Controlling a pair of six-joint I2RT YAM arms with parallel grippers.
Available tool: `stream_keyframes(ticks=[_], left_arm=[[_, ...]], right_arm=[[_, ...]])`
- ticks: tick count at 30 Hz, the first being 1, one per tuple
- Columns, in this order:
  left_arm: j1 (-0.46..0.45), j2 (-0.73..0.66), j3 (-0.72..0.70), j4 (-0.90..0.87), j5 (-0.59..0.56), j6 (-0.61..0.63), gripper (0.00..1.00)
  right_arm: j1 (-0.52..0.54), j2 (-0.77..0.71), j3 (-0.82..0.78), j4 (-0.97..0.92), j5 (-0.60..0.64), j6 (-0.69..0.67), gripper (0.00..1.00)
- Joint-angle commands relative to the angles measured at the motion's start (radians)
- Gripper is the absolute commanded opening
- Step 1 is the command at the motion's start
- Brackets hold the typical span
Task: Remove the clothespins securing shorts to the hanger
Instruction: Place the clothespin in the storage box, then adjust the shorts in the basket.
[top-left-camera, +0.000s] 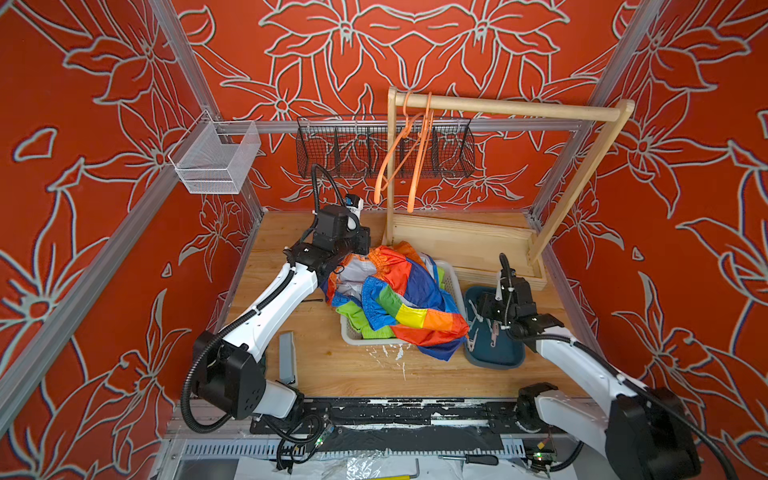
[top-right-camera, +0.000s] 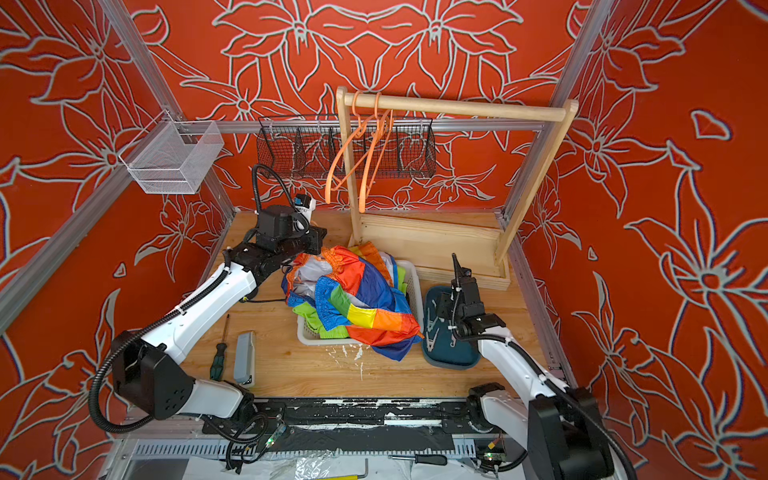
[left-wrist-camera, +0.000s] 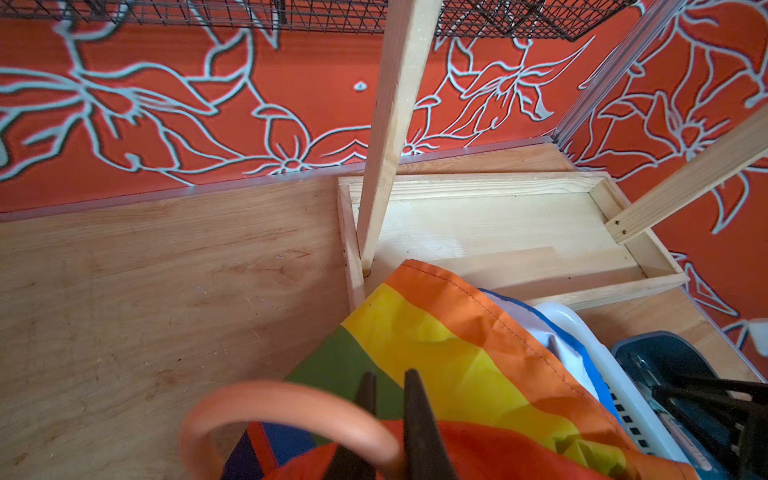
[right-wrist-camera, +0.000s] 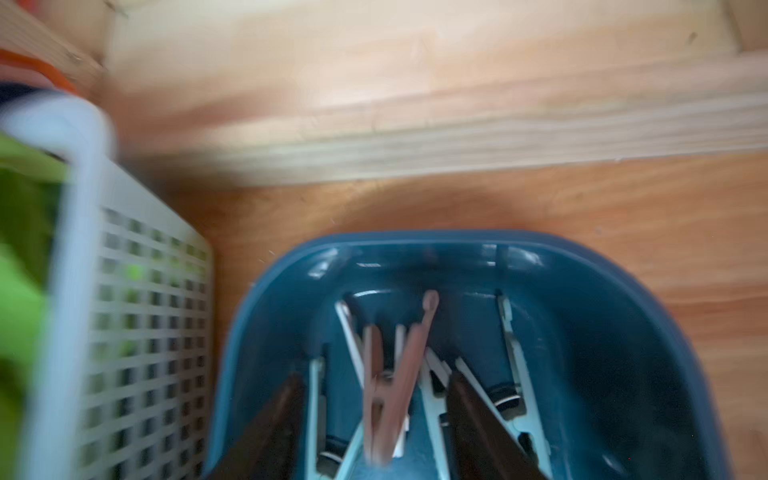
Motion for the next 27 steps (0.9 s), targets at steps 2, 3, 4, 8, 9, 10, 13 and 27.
stream_keyframes(ticks=[2,3,4,8,9,10,13,27], left_arm=[[0.000,-0.021,-0.005,0.005,-0.010,0.008,0.00],[0.000,-0.019,-0.004,0.003,-0.016,0.012,0.00],[0.001,-0.017,-0.002,0.000,-0.025,0.017,0.00],[0.024,-0.011,-0.006,0.003,-0.055,0.025,0.00],[0.037,-0.007,-0.007,0.004,-0.058,0.022,0.00],[0.047,-0.004,-0.007,0.008,-0.058,0.017,0.00],[0.075,0.002,-0.006,0.009,-0.057,0.012,0.00],[0.117,0.019,-0.009,0.020,-0.061,0.016,0.00]], right_arm=[[-0.002,-0.177,0.068,-0.079,-0.039,-0.092,0.63],[-0.001,-0.221,0.081,-0.089,-0.086,-0.116,0.62],[-0.002,-0.254,0.096,-0.112,-0.130,-0.130,0.62],[0.006,-0.356,0.179,-0.198,-0.354,-0.195,0.59],[0.007,-0.361,0.211,-0.234,-0.412,-0.206,0.59],[0.008,-0.362,0.222,-0.230,-0.472,-0.198,0.59],[0.026,-0.333,0.290,-0.262,-0.573,-0.192,0.56],[0.413,-0.069,0.596,-0.516,-0.843,-0.390,0.40]])
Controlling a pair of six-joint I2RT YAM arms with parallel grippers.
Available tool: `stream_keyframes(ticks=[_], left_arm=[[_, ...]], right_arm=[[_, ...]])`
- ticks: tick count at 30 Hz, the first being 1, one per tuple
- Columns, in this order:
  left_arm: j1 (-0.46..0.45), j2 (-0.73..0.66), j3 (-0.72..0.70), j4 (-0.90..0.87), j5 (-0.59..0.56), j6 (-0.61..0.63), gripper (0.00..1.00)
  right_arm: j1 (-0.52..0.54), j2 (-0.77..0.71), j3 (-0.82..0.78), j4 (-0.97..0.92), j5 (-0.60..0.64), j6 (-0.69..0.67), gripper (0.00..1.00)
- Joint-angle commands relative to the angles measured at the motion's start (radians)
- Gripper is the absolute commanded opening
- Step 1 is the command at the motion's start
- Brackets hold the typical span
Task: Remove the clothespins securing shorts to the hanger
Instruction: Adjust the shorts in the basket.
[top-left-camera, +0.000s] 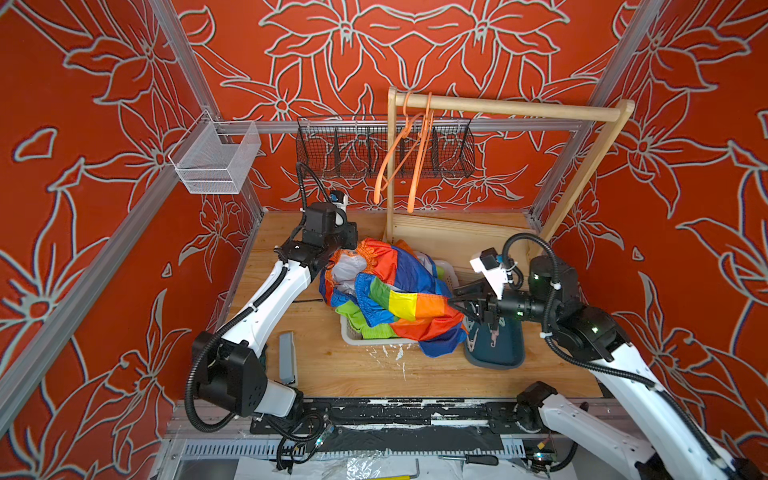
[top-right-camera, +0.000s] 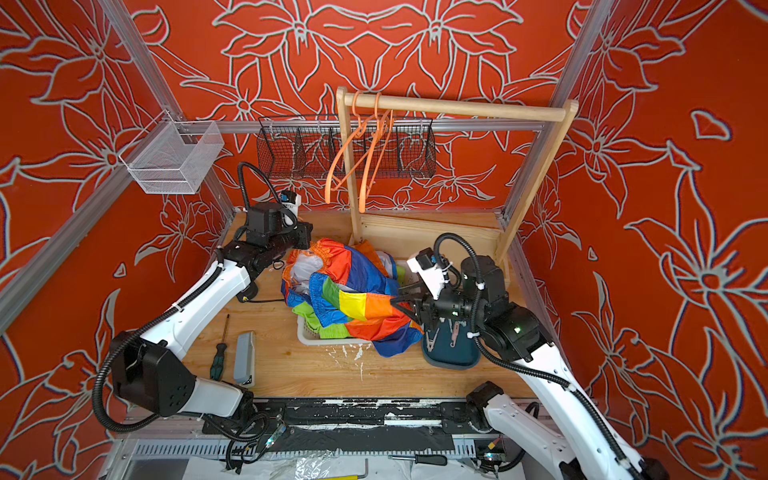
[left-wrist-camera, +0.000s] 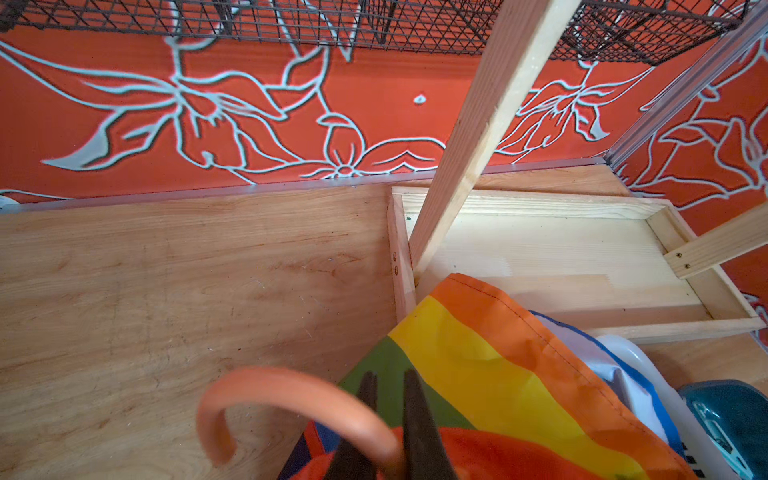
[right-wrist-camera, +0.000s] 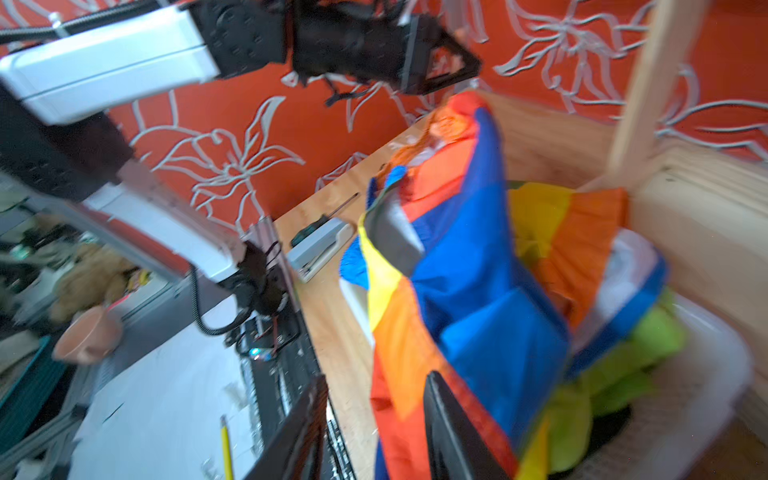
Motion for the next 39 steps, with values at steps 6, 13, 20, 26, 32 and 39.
stream_keyframes(ticks=[6,13,20,26,32,39], left_arm=[[0.025,0.004,-0.008,0.014,-0.013,0.001,0.00],[0.027,-0.017,-0.011,0.013,-0.014,0.002,0.00],[0.027,-0.056,-0.020,0.015,-0.024,0.006,0.00],[0.027,-0.097,-0.027,0.020,0.002,-0.012,0.00],[0.002,-0.164,-0.021,0.016,0.054,-0.043,0.00],[-0.215,-0.208,0.066,-0.084,-0.071,0.015,0.00]], right_arm=[[0.140,0.139,0.033,-0.115,-0.087,-0.074,0.40],[0.139,0.256,0.009,-0.128,0.132,-0.117,0.38],[0.065,0.320,0.018,0.014,0.391,-0.129,0.36],[-0.014,0.402,0.010,0.164,0.483,-0.143,0.36],[-0.040,0.539,-0.011,0.310,0.483,-0.134,0.36],[-0.046,0.672,-0.022,0.476,0.498,-0.111,0.35]])
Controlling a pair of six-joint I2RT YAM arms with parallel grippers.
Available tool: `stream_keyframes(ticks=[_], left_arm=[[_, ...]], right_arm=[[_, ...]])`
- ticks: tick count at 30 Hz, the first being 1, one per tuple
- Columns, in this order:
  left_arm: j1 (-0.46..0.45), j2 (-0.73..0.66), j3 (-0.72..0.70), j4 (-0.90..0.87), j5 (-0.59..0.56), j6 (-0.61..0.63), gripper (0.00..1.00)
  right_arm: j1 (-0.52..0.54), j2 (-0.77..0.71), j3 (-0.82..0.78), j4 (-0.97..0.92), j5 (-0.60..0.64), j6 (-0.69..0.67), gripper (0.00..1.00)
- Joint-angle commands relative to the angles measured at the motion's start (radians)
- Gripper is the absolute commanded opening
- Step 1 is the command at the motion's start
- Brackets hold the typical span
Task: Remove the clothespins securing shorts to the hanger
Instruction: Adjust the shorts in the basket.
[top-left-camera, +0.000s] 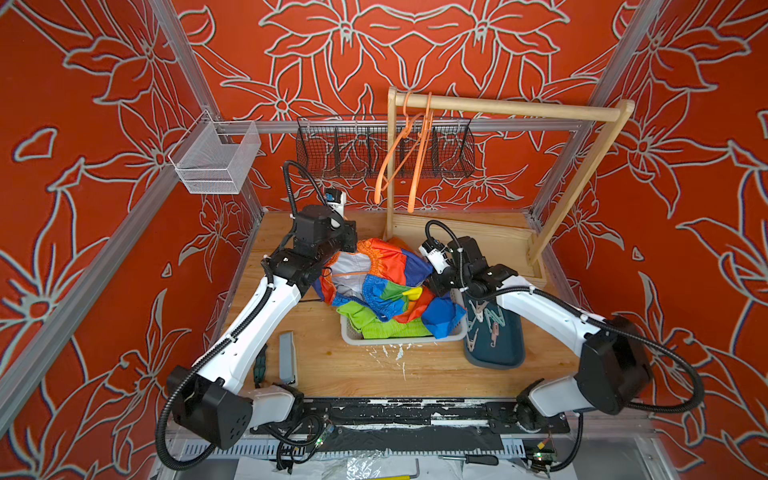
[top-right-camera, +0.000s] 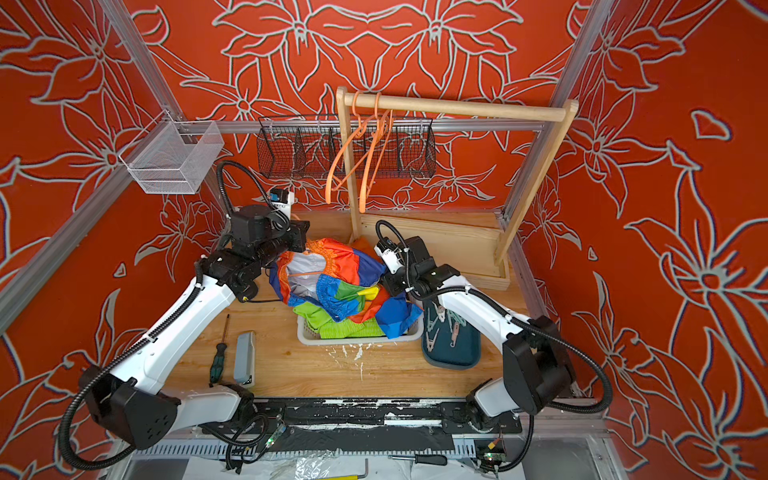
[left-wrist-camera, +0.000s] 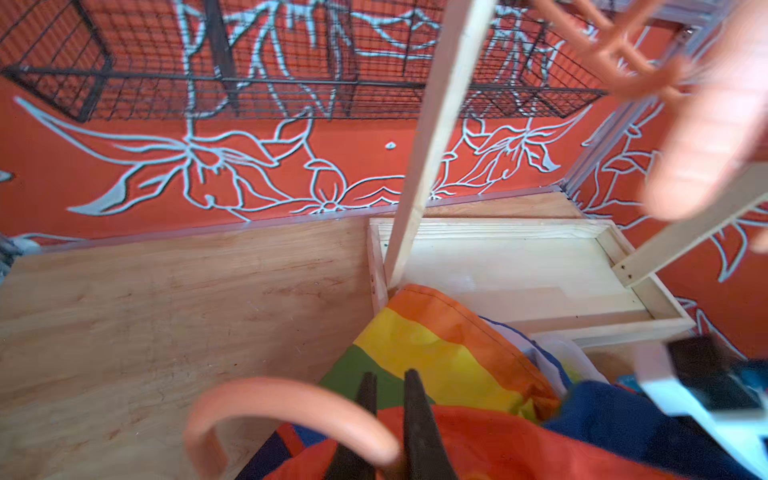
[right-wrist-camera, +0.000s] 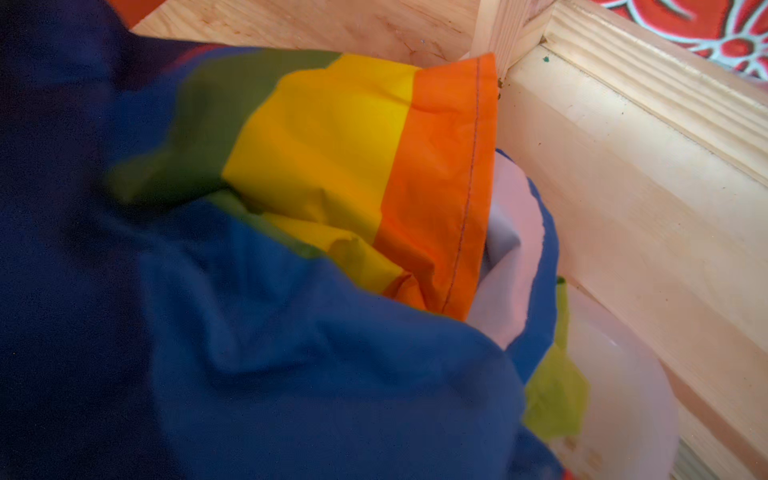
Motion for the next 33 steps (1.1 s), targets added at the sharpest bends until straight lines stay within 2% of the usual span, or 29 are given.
stream_keyframes(ticks=[1,8,15,25,33], left_arm=[[-0.101,-0.041,0.056,-0.035,-0.027,0.002,0.00],[-0.234,-0.069,-0.033,-0.007,-0.091,-0.058,0.00],[-0.336,-0.085,-0.194,0.094,-0.199,-0.083,0.00],[-0.345,-0.074,-0.293,0.160,-0.294,-0.059,0.00],[-0.327,-0.082,-0.286,0.160,-0.354,-0.014,0.00]], right_arm=[[-0.008,0.052,-0.026,0.140,0.035,0.007,0.35],[-0.010,0.106,-0.179,0.334,0.079,0.082,0.38],[-0.014,0.037,-0.216,0.298,0.111,0.082,0.47],[-0.039,-0.225,-0.176,0.062,0.084,0.030,0.56],[-0.080,-0.315,-0.170,-0.056,0.086,0.004,0.56]])
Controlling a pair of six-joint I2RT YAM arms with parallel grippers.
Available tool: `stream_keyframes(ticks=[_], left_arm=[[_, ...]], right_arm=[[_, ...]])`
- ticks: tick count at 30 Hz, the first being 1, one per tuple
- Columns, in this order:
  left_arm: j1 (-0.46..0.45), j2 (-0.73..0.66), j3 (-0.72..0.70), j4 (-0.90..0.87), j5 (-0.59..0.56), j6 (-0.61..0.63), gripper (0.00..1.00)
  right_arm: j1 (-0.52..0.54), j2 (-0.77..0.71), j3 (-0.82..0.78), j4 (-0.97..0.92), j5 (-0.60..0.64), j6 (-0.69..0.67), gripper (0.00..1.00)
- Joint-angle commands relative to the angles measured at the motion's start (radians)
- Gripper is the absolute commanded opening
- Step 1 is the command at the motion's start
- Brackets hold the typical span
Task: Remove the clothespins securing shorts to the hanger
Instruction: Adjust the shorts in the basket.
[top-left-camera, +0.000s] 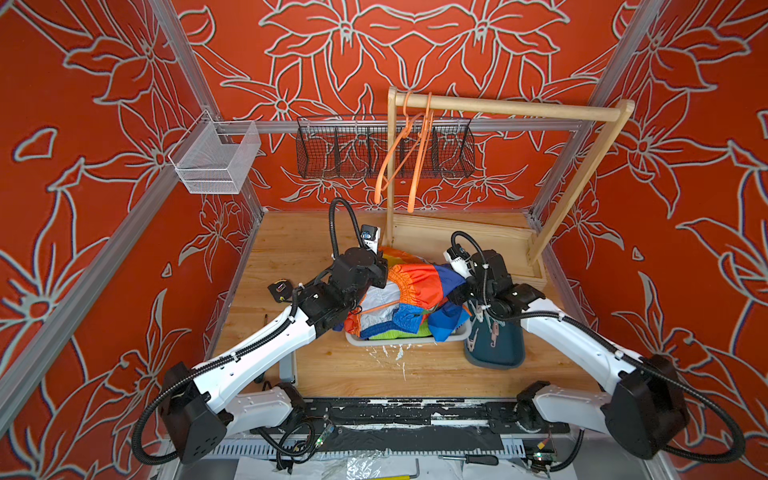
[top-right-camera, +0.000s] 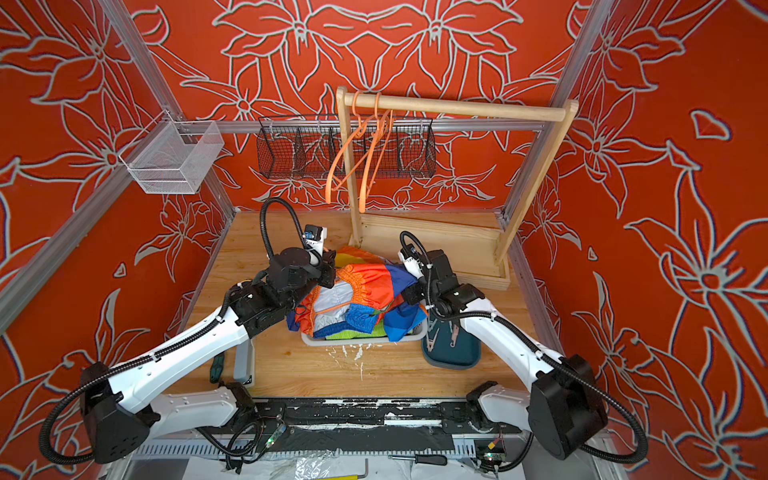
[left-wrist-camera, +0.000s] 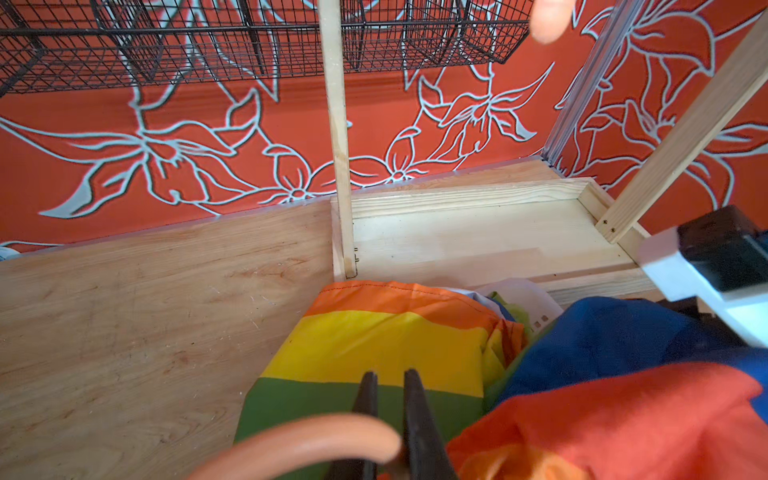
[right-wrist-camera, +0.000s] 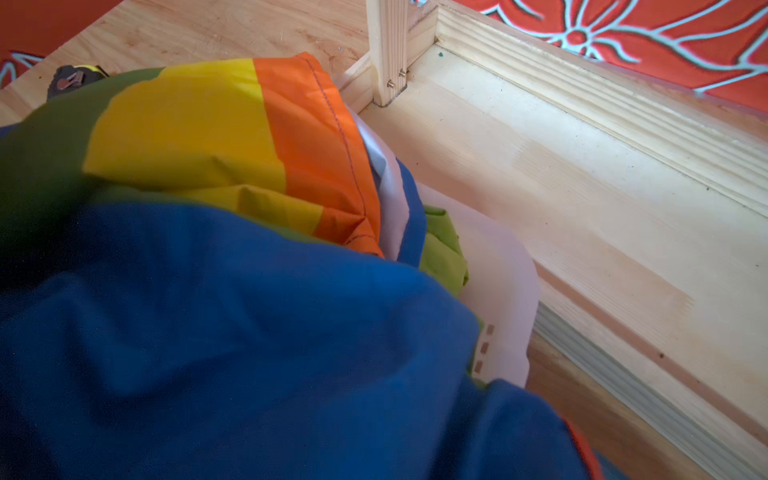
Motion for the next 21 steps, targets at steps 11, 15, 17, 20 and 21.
stream_keyframes(ticks=[11,15,17,20,21], left_arm=[[0.167,0.024,0.168,-0.029,0.058,0.063,0.00],[0.167,0.069,0.192,-0.024,0.106,0.048,0.00],[0.165,0.077,0.179,-0.017,0.125,0.038,0.00],[0.158,0.081,0.158,-0.014,0.127,0.035,0.00],[0.158,0.084,0.155,-0.015,0.125,0.037,0.00]], right_arm=[[-0.018,-0.051,0.041,-0.054,-0.189,0.009,0.56],[-0.018,-0.171,0.056,-0.091,-0.176,0.009,0.57],[-0.017,-0.229,0.097,-0.132,-0.167,-0.006,0.59],[-0.018,-0.264,0.189,-0.196,-0.176,-0.031,0.61],[-0.018,-0.269,0.214,-0.210,-0.183,-0.036,0.61]])
